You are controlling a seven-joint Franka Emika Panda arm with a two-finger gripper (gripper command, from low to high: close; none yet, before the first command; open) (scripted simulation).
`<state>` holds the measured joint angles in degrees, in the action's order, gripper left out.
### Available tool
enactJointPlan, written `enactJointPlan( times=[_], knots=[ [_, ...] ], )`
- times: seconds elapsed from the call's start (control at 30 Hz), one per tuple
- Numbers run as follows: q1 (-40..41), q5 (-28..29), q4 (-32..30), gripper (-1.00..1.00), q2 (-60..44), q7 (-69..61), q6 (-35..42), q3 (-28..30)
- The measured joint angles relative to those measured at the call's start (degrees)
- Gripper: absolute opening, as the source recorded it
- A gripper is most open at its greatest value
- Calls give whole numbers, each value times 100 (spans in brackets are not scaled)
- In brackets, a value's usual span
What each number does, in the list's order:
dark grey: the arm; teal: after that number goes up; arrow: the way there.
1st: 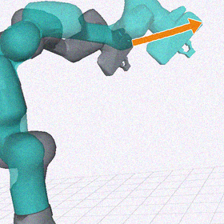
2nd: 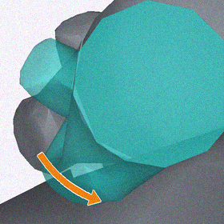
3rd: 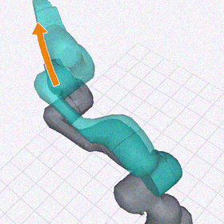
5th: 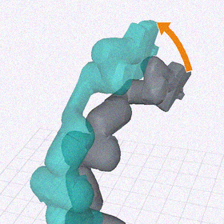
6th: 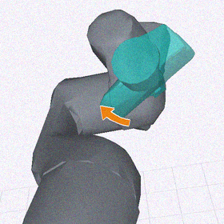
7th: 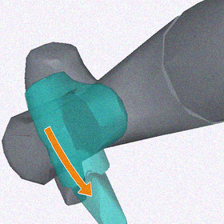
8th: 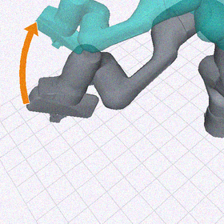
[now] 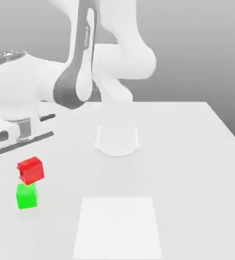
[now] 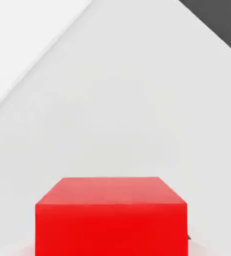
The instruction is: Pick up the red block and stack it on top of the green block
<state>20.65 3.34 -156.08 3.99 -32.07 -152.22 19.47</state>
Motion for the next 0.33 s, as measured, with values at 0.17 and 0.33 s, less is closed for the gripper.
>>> enactJointPlan(
  times=[0.17, 0.33],
  knots=[
    [30, -728, 30, -100, -780, -631, -708, -116],
    [156, -1085, 48, 100, -1158, -886, -1042, -306]
  ],
)
